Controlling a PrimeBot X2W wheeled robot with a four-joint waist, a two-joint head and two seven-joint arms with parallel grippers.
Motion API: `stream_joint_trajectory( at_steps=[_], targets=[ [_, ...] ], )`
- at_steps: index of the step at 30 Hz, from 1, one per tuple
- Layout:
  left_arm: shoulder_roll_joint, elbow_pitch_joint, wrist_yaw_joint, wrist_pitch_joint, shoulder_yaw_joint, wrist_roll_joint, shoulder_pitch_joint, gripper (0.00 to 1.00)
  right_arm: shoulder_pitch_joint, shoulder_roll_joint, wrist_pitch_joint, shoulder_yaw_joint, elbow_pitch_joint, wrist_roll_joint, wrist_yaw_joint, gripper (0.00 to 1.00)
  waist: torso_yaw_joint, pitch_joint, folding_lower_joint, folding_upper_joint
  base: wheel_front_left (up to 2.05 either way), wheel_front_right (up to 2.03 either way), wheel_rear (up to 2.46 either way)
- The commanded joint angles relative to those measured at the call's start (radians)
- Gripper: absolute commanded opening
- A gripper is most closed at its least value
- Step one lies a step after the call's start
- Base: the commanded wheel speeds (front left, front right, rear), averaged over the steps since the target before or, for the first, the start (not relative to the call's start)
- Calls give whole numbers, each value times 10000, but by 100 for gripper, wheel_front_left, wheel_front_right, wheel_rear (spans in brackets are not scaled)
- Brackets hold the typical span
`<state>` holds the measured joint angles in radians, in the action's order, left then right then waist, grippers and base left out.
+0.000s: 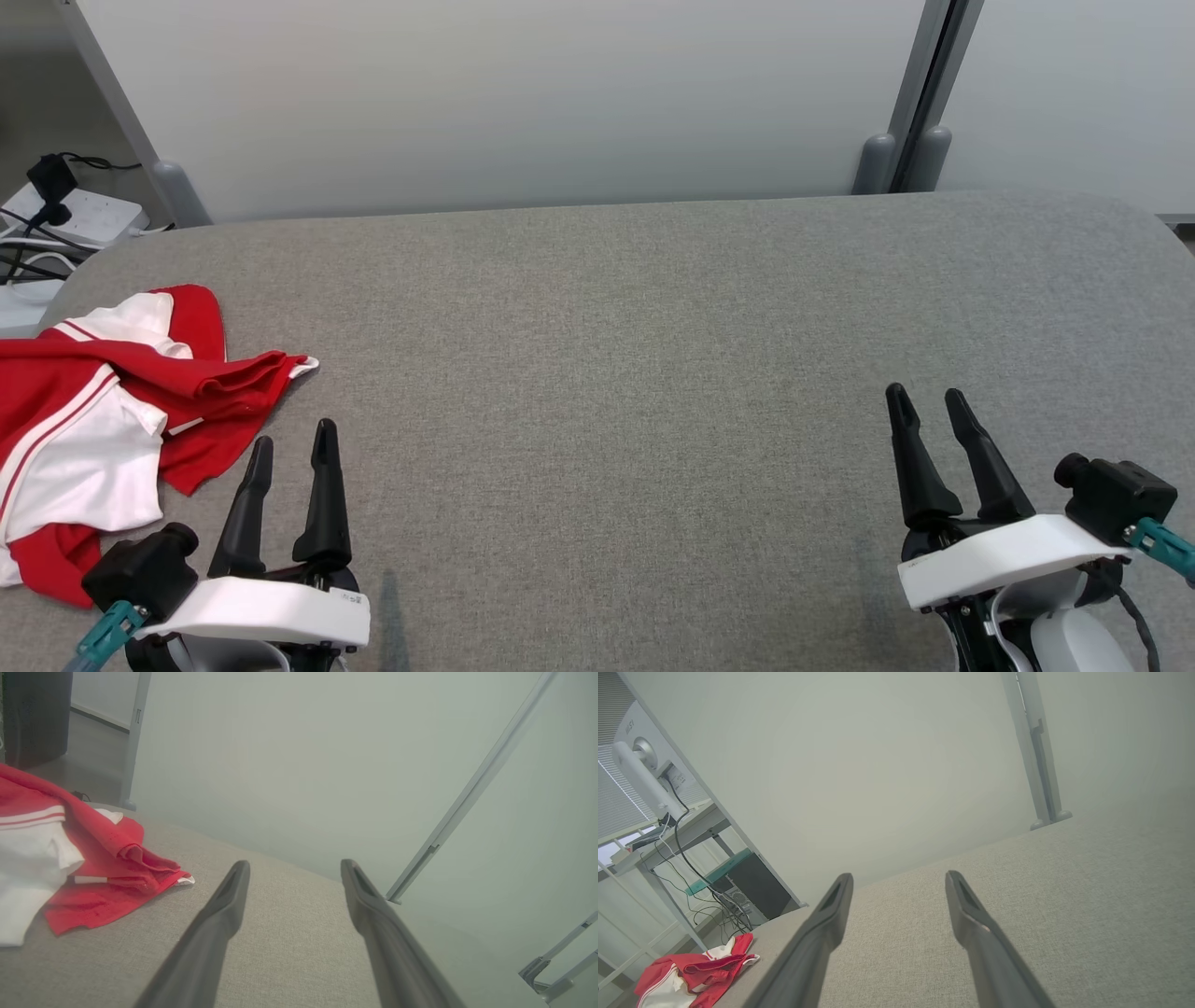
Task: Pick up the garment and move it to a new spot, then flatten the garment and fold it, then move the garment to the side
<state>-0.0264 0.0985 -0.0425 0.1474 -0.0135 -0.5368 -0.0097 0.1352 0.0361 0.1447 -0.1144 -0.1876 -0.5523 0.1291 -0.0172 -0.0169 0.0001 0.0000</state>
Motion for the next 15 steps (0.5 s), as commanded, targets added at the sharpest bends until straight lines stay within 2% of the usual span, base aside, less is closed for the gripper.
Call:
stream_joint_trajectory(
  at_steps=[1, 15],
  targets=[
    [-154, -363, 107, 184, -185, 360, -563, 100, 484, 81, 210, -252, 352, 363, 11, 100, -3, 5, -1, 0, 0, 0, 0],
    [-190, -603, 182, 595, -165, 2106, -592, 100, 615, 107, 622, -504, 535, 2125, 13, 100, 21, 33, -1, 0, 0, 0, 0]
  ],
)
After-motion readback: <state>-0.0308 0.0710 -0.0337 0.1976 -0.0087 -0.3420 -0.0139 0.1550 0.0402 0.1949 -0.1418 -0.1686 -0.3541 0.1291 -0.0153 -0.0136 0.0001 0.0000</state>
